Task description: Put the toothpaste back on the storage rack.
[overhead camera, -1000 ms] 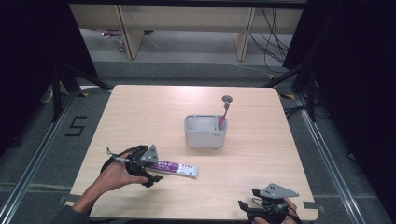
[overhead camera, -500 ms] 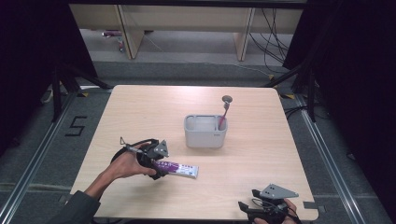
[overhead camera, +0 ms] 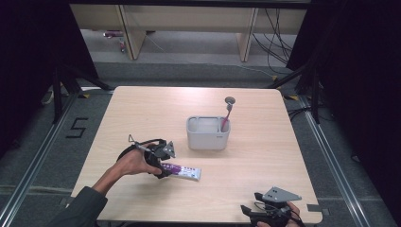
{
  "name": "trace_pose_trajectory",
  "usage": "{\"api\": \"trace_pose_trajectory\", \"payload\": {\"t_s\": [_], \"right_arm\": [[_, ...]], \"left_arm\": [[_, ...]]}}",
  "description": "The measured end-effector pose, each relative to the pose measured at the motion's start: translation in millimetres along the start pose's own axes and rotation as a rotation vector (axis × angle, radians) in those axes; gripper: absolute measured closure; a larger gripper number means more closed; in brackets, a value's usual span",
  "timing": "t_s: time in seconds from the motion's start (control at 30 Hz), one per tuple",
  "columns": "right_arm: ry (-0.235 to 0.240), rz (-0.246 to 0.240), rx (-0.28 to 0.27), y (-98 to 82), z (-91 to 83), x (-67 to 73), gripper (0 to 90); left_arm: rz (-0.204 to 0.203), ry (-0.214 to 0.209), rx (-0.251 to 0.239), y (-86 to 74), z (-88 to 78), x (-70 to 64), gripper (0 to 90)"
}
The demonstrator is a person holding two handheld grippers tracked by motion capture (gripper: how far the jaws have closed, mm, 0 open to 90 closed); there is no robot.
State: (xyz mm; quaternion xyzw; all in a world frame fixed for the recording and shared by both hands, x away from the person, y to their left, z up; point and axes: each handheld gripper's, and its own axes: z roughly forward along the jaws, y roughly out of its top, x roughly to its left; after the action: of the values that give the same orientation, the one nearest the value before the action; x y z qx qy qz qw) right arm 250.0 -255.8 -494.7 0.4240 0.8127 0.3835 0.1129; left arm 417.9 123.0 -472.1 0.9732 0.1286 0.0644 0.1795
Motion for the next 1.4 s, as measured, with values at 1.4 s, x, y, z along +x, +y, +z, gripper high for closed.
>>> {"api": "trace_pose_trajectory", "payload": {"t_s": [1.4], "right_arm": [[0.003, -0.013, 0.002, -1.3, 0.1, -3.1, 31.3]], "left_arm": [[0.105, -0.048, 0.149, 18.0, 14.3, -3.5, 51.9]]}}
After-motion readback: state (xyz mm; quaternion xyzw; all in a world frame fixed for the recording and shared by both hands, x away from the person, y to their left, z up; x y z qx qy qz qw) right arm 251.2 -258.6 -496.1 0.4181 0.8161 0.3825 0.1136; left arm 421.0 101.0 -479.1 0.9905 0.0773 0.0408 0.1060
